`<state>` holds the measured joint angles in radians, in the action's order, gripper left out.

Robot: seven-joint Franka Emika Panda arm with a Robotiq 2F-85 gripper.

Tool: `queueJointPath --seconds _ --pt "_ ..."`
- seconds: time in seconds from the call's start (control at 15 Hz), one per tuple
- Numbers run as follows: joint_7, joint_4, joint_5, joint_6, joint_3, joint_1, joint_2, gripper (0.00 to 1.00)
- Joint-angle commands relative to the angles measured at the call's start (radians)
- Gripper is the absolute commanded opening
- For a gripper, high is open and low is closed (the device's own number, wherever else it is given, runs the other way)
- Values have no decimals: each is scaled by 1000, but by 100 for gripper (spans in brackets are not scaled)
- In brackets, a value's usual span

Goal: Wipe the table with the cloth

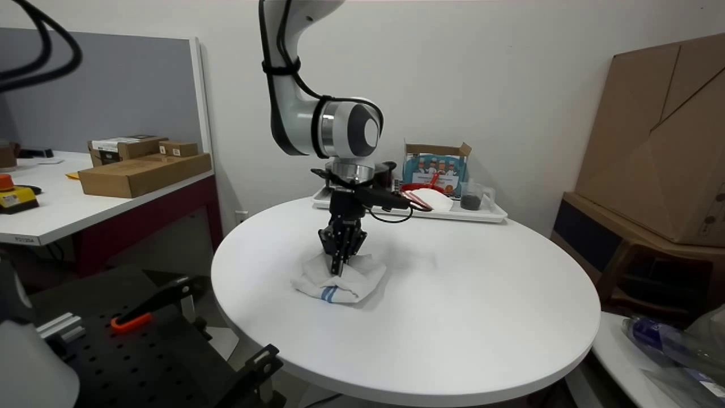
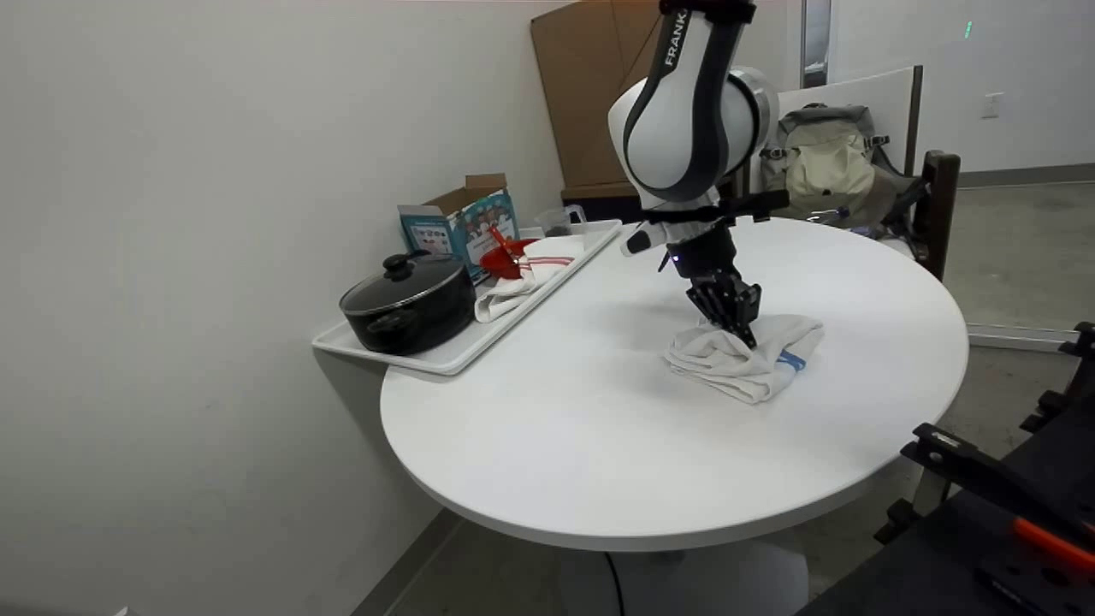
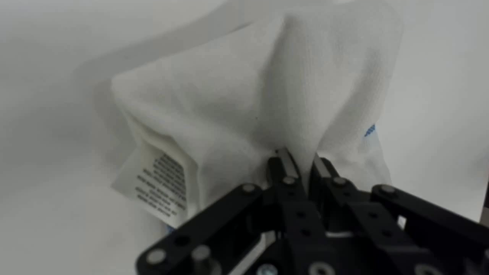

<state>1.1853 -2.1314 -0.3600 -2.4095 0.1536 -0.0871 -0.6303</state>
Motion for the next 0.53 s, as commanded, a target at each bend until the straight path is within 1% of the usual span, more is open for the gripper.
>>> queueJointPath --seconds 0.0,0.2,0.47 --pt "39 -91 0 -28 -17 9 67 3" --pt "39 -87 -18 -39 -50 8 70 3" --pt "26 -29 -45 -70 -123 -7 50 3"
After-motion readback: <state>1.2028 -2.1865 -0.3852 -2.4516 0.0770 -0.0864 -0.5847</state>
